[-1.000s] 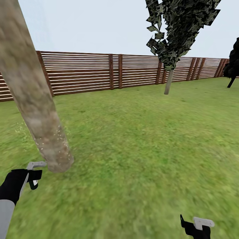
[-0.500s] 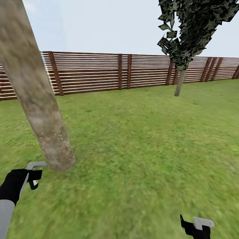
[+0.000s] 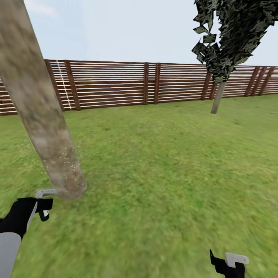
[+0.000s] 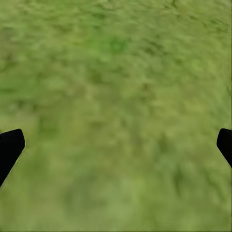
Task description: In the garden, pick up the pesticide atomizer on the floor and spray pesticide onto both trees until each tree trunk is fully covered.
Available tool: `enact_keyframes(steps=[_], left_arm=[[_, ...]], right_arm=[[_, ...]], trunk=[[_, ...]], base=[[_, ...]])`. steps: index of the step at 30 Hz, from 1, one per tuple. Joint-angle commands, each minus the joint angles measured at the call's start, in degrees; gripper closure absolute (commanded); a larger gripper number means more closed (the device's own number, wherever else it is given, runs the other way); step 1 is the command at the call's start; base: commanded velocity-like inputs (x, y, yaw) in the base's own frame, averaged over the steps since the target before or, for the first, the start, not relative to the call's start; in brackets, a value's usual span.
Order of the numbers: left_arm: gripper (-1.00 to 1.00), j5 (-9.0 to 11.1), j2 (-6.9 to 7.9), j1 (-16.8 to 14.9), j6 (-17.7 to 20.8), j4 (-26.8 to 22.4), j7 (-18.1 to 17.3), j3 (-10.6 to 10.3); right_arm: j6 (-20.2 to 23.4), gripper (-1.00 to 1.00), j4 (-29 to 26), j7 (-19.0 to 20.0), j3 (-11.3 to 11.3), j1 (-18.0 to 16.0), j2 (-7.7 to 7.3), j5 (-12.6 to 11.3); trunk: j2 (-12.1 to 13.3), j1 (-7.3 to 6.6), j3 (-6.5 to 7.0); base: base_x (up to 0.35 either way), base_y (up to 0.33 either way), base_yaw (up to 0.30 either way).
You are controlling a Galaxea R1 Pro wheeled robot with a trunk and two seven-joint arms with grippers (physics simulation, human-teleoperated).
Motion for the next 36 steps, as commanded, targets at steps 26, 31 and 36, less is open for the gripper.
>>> enact_keyframes(steps=[26,31,36], left_arm=[[1.00,-0.9,-3.29,-0.4,-2.0,0.4,-0.7,-0.2],[1.00,-1.2,-6.23,-0.5,-1.8,0.3,-0.7,-0.7],[1.00,-1.3,-2.32,-0.4,-1.8,0.7,-1.0,-0.2]], right_arm=[[-0.2,-1.00,0.1,-0.1,-0.4,0.0,0.00,0.6],[-0.2,-1.00,0.1,-0.1,-0.4,0.0,-0.01,0.6],[-0.2,-1.00,0.1,-0.1,-0.4,0.0,0.00,0.6]], trunk=[[0.0,-0.01,-0.05],[0.0,-0.01,-0.05],[0.0,-0.01,-0.05]], base=[[0.091,-0.001,0.061],[0.097,0.000,0.000],[0.003,0.000,0.000]])
